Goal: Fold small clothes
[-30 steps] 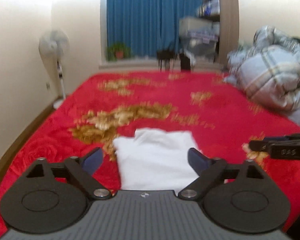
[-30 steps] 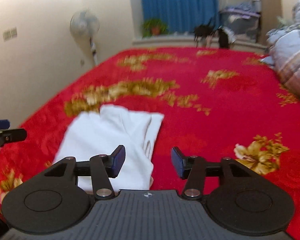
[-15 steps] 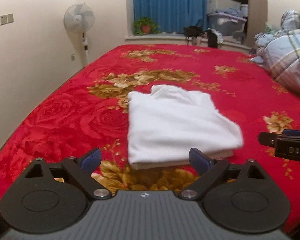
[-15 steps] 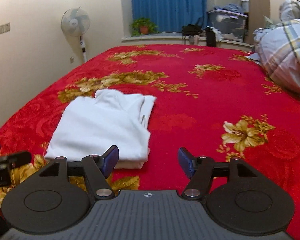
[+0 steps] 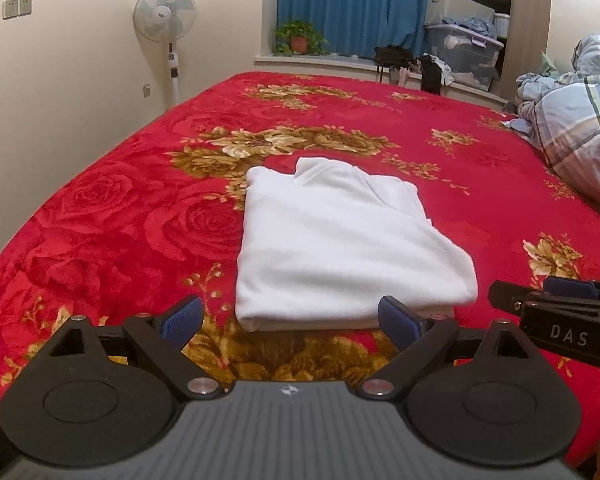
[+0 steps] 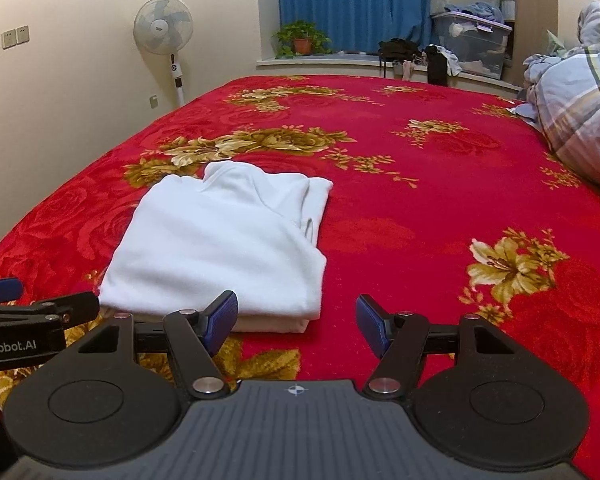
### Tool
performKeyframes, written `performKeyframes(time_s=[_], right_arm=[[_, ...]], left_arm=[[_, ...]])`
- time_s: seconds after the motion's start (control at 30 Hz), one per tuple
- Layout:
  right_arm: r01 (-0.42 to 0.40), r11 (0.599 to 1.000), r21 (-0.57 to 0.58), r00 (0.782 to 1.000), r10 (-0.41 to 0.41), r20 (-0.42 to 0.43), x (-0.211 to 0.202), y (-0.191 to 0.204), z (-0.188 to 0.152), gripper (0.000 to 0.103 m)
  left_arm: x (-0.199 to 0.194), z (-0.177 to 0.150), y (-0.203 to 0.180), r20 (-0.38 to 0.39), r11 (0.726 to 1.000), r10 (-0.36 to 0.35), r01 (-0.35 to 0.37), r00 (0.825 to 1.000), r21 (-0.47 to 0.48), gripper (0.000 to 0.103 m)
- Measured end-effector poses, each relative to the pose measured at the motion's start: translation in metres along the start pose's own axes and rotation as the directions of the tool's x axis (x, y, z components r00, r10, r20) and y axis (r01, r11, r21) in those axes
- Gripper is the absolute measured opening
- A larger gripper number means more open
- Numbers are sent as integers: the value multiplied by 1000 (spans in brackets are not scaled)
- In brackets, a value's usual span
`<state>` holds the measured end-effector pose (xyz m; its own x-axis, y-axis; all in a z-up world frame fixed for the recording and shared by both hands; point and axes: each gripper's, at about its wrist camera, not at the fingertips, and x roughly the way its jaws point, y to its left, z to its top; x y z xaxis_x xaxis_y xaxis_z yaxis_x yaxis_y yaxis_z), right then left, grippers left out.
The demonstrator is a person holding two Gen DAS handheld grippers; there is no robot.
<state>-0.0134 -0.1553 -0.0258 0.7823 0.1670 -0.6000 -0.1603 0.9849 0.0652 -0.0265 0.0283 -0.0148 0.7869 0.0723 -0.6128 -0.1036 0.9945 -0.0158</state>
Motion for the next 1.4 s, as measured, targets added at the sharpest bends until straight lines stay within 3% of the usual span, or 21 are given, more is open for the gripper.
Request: performKeyframes(time_s=[0.5, 1.4], right_arm=[[-9, 1000, -19, 1000, 9, 15, -3, 6, 2, 67], [-13, 999, -38, 1000, 14, 21, -4, 10, 3, 67]], left_arm=[[-1, -1, -4, 0, 999, -43, 43, 999, 13, 96], [-1, -1, -3, 1, 998, -54, 54, 999, 15, 96]])
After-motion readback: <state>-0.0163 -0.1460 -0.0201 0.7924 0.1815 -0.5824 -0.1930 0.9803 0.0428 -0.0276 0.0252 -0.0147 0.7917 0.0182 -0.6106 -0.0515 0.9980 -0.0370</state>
